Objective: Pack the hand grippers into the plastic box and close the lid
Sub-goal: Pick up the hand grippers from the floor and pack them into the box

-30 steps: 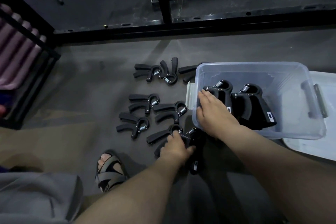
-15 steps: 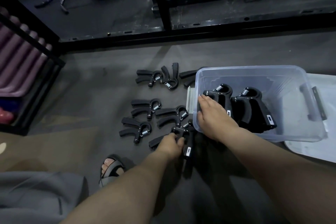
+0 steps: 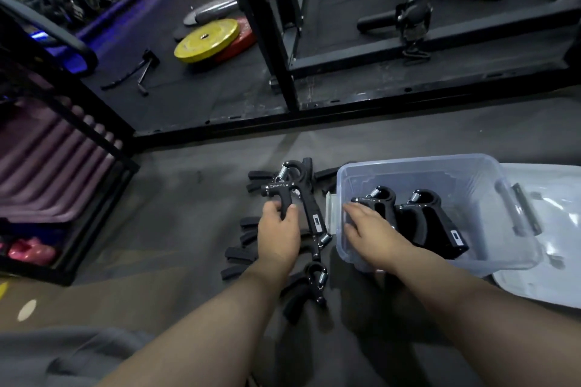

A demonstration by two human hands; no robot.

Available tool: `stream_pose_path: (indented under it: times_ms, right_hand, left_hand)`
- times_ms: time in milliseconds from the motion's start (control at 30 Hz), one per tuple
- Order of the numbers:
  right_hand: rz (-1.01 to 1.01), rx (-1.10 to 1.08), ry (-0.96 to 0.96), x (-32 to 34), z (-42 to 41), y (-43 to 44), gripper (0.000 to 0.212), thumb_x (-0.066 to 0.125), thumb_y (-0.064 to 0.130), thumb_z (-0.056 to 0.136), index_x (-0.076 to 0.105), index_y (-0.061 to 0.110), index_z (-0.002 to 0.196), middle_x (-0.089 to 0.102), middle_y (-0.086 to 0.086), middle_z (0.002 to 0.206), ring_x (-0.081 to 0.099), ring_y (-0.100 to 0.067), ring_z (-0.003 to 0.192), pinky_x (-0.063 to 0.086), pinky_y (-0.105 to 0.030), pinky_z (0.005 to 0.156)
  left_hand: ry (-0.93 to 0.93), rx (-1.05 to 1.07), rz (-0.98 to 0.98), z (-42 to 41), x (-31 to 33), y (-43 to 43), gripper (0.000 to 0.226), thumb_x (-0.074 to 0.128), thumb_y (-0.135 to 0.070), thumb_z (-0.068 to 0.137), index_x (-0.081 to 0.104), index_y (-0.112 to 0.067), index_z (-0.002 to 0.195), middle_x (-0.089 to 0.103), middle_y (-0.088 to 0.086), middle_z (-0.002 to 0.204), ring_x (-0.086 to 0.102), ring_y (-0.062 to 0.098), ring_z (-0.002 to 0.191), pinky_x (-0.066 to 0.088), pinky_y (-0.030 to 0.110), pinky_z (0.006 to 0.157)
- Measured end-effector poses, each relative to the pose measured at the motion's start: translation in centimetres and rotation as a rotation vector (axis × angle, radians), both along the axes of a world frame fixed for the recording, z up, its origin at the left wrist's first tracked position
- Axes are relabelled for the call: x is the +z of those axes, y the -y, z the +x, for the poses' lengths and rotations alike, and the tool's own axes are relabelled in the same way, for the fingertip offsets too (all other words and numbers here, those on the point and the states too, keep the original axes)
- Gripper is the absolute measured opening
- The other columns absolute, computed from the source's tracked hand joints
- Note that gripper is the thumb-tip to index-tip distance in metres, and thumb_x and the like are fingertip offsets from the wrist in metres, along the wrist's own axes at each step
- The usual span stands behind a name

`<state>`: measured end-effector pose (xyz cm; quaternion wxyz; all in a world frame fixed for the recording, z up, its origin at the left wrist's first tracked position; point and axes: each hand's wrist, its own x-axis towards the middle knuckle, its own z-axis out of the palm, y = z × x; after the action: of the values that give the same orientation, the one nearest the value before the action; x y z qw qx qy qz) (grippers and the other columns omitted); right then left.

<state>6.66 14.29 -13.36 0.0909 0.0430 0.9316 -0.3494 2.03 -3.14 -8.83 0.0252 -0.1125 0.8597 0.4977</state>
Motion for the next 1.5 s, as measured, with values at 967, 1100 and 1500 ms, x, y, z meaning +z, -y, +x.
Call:
stream_pose_path:
  times_ms: [967,1100,1500]
  right_hand:
    - [-0.634,-0.812,0.386,2.7,1.5,-15.6,0.015,0.048,0.018,0.094,0.052,0.01,0.082,0.052,-0.008,0.07,0.052,-0.023,0.059,0.044,-0.028,0.056]
    - [-0.609,-0.787,0.471,3.6,0.6,-17.3,0.013,0.048,0.014,0.096,0.05,0.009,0.084,0.046,-0.008,0.066,0.05,-0.023,0.055,0.045,-0.029,0.059]
    - [-0.294,-0.839,0.539,-2.8,1.3,-15.6,0.019,0.046,0.01,0.094,0.059,-0.002,0.102,0.062,-0.022,0.105,0.062,-0.036,0.095,0.051,-0.037,0.082]
  left_hand:
    - [-0.184,-0.729,-0.692,0.7,-4.0,-9.4,0.05,0.044,-0.019,0.092,0.044,-0.017,0.142,0.025,0.001,0.158,0.012,0.019,0.149,0.006,0.036,0.121]
    - [-0.177,-0.769,-0.725,0.2,-4.8,-8.9,0.051,0.04,-0.023,0.095,0.038,-0.017,0.145,0.021,0.0,0.16,0.005,0.017,0.15,0.003,0.036,0.122]
    - [-0.277,-0.8,-0.748,0.8,-6.6,-8.1,0.053,0.038,-0.026,0.093,0.041,-0.014,0.145,0.019,0.001,0.161,-0.006,0.019,0.15,-0.002,0.033,0.12]
